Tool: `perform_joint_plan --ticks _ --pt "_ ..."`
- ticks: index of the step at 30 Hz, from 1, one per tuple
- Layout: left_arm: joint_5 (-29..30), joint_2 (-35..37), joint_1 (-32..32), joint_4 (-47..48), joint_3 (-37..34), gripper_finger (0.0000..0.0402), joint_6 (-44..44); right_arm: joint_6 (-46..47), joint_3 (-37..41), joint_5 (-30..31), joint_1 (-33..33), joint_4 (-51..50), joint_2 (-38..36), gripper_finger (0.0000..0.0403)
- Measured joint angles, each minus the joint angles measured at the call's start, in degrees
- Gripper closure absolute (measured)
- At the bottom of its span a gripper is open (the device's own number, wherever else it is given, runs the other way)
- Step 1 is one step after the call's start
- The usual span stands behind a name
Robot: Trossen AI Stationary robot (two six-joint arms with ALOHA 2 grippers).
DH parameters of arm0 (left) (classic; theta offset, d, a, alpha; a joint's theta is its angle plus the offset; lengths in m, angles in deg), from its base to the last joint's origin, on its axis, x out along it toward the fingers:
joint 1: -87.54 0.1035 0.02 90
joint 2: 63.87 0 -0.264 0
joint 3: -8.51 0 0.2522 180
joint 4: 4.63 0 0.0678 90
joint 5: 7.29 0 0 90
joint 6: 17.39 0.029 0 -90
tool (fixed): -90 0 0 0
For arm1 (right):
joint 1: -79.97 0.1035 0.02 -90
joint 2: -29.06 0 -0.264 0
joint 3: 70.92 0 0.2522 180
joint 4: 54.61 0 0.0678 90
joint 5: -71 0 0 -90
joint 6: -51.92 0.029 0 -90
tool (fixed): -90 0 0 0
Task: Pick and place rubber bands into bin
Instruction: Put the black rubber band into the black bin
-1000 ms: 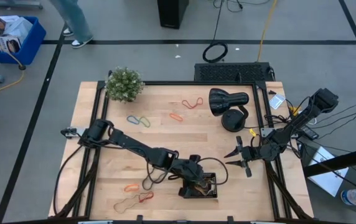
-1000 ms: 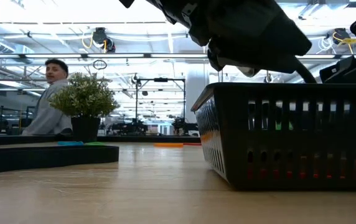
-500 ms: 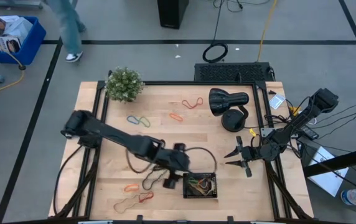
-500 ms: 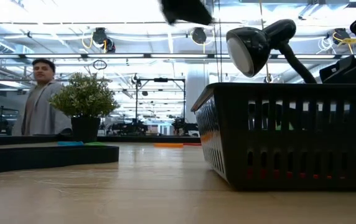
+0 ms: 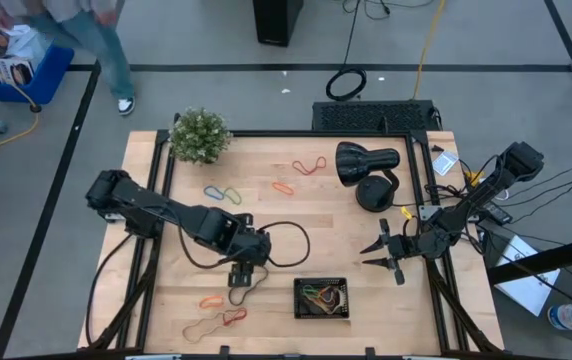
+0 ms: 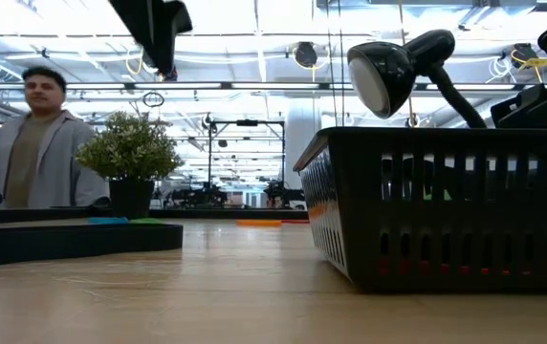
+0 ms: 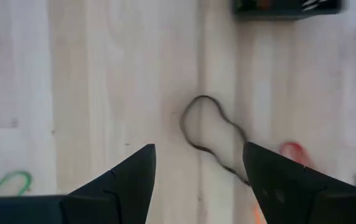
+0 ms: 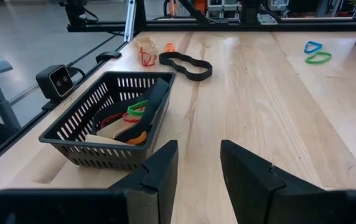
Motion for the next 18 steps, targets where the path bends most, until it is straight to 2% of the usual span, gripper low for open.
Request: perform_joint_plan --ticks 8,14,18 --pt "1.77 -0.39 0.93 -10.10 -10.48 0.0157 -1.85 -0.13 -0.02 0.00 0.00 0.49 0.00 0.0287" --pt "0.04 -0.36 0.82 -21.28 -17.84 0.0170 -1.61 -0.16 0.00 0.00 0.00 0.53 0.00 0.0287" --pt "-0.13 -0.39 0.82 -23.64 -20.67 0.0178 -1.69 -0.16 0.00 0.00 0.00 0.62 0.00 0.0287"
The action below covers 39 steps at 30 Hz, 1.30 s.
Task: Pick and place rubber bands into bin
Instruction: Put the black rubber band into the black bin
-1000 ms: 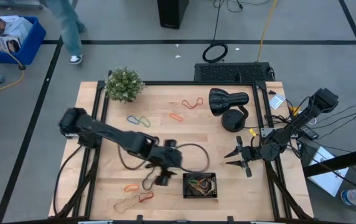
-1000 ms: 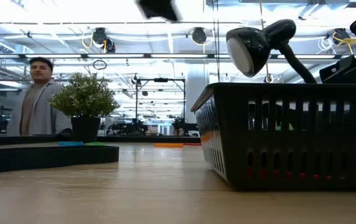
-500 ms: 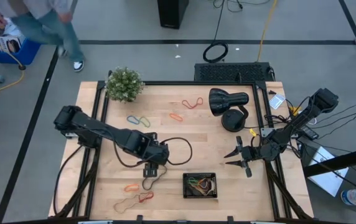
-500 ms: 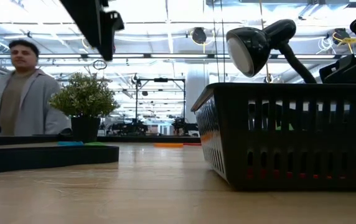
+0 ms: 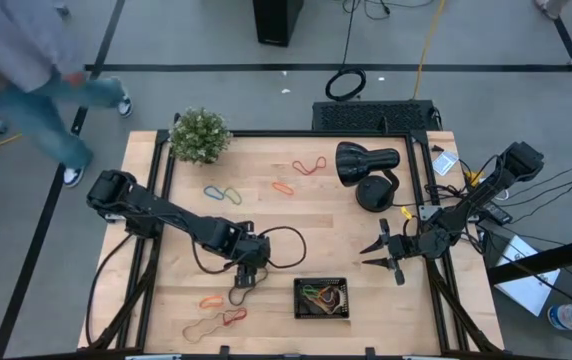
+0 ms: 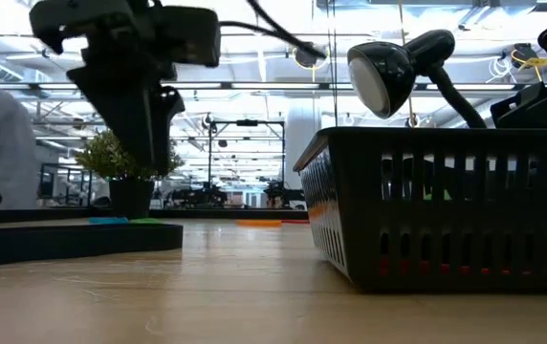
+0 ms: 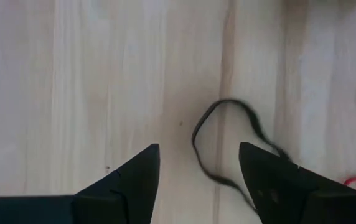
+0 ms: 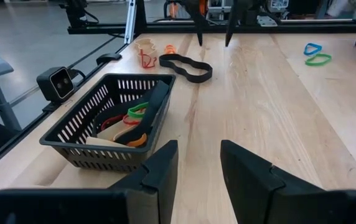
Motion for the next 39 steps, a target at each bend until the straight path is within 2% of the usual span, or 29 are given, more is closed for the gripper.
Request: perform_joint_plan --ticks 11,21,26,30,37,39 --pt "1.14 -0.17 -1.59 -5.94 -3.46 0.0177 0.32 0.00 -0.01 0.02 0.00 0.06 0.00 0.0286" --pt "-0.07 -7.68 -1.85 -7.37 -3.48 0.0176 0.93 -0.02 0.00 0.02 0.00 0.20 0.00 0.0287" --pt "-1.38 -9.16 -0.84 -7.36 -3.21 0.0182 1.00 -0.02 -0.01 0.11 0.00 0.29 0.02 0.0287" --pt "-2.47 -8.98 -0.24 -7.04 -3.17 0.0225 1.19 -0.02 0.00 0.13 0.00 0.25 0.02 0.0286" --pt "-3.74 -7.84 -0.28 -6.79 -3.39 0.0373 1.81 -0.02 -0.02 0.24 0.00 0.03 0.02 0.0286" --pt "-4.00 -7.80 -0.35 -6.83 -3.39 0.0390 1.78 -0.02 -0.02 0.24 0.00 0.07 0.02 0.0287"
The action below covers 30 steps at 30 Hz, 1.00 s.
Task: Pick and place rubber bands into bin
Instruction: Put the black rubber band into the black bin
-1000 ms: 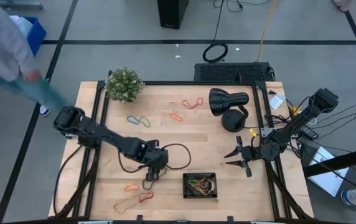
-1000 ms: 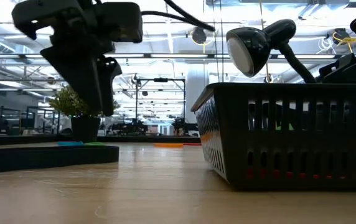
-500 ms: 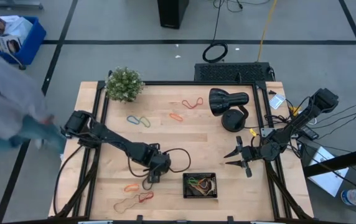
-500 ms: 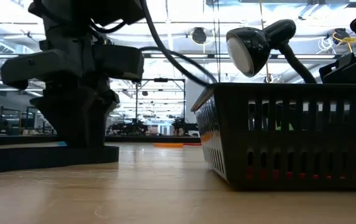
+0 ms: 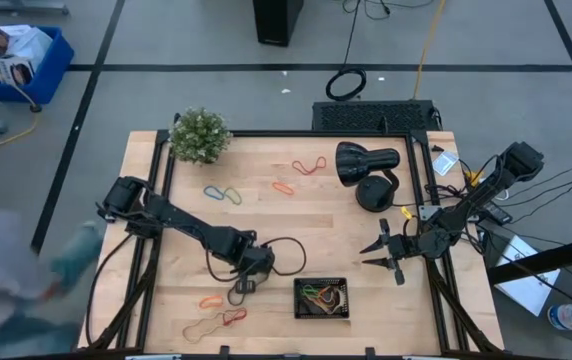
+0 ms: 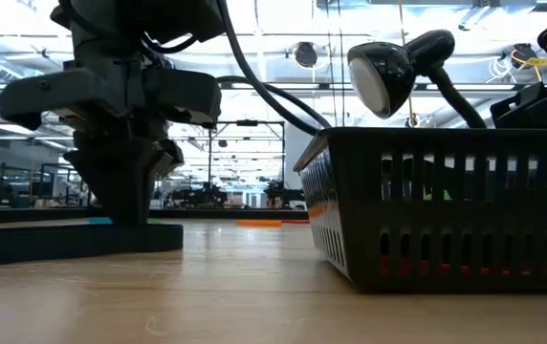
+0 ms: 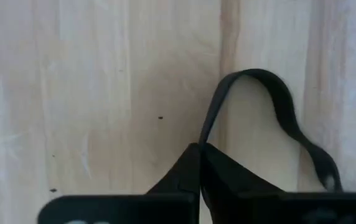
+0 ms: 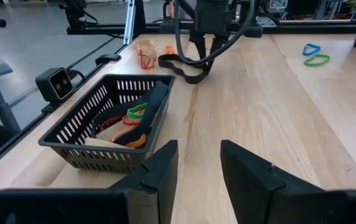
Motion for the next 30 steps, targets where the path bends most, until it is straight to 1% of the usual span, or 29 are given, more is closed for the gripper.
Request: perform_joint_plan --ticks 5,10,14,17,20,23,25,28,30 --pt "-0.96 0.25 0.03 0.04 0.00 0.0395 0.07 0.00 0.02 0.00 0.00 0.03 0.00 0.0287" --pt "-0.70 3.87 0.16 -0.27 0.07 0.0389 0.02 0.00 0.00 0.00 0.00 0.18 0.02 0.0286" --pt "-0.80 6.72 0.30 -0.55 0.04 0.0396 0.71 0.00 0.02 0.00 0.00 0.47 0.02 0.0286" --pt "0.93 9.95 0.31 -1.26 0.04 0.0392 0.96 -0.02 0.02 0.00 0.00 0.45 0.04 0.0286" --pt "2.13 12.99 0.31 -3.89 0.04 0.0389 2.23 -0.02 0.02 0.00 0.00 0.57 0.02 0.0287" --pt "2.13 15.83 0.16 -7.76 0.04 0.0396 4.30 0.00 0.02 0.00 0.00 0.59 0.02 0.0286" --pt "2.01 17.54 0.12 -10.83 0.11 0.0393 5.27 -0.02 0.01 0.00 0.00 0.59 0.02 0.0287" --pt "1.86 19.03 -0.05 -15.08 0.11 0.0383 6.61 -0.02 0.02 0.00 0.00 0.59 0.02 0.0286" --pt "1.02 19.40 -0.06 -17.40 0.11 0.0384 8.16 -0.02 0.02 0.00 0.00 0.59 0.00 0.0287"
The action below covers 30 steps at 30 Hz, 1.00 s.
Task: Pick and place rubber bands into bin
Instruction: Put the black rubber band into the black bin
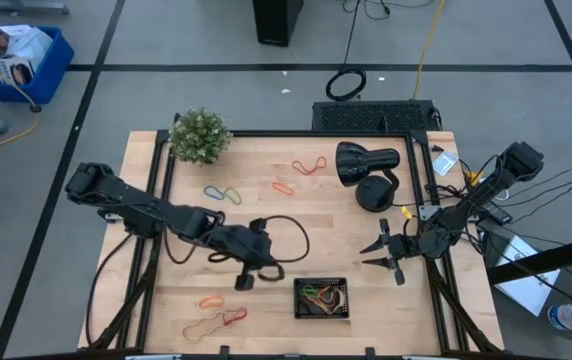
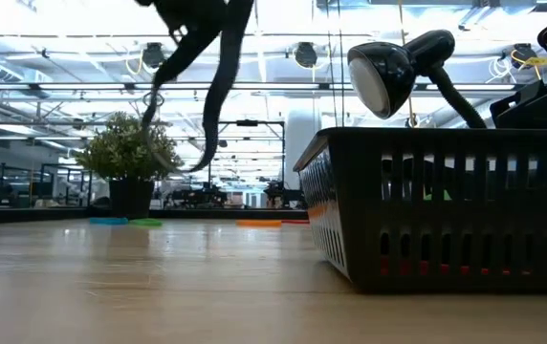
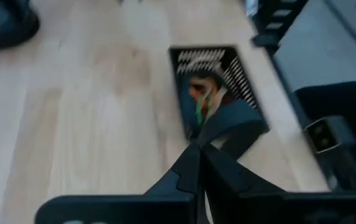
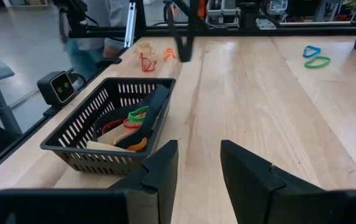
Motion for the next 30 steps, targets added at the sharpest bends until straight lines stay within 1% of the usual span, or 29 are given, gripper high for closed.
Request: perform_joint_plan --ticks 4,10,14,20,26,30 --pt "-3.86 0.13 0.00 -6.44 0.00 0.0396 1.67 0.00 0.00 -0.02 0.00 0.50 0.00 0.0286" --pt "-6.78 0.14 0.02 -13.38 0.00 0.0370 4.11 0.00 0.00 -0.02 0.00 0.48 0.00 0.0286" --pt "-6.81 0.14 -0.34 -17.12 0.00 0.0369 6.61 0.01 0.00 -0.02 0.00 0.48 0.01 0.0286" --pt "-6.83 0.14 0.17 -21.13 0.00 0.0395 8.28 0.00 0.00 -0.02 0.00 0.65 0.01 0.0287" --pt "-6.13 0.14 0.24 -21.81 0.00 0.0380 8.36 0.00 0.00 -0.02 0.00 0.66 0.00 0.0287" --pt "-5.78 -0.39 0.24 -23.94 0.00 0.0392 8.34 0.00 0.00 -0.02 0.00 0.66 0.02 0.0287"
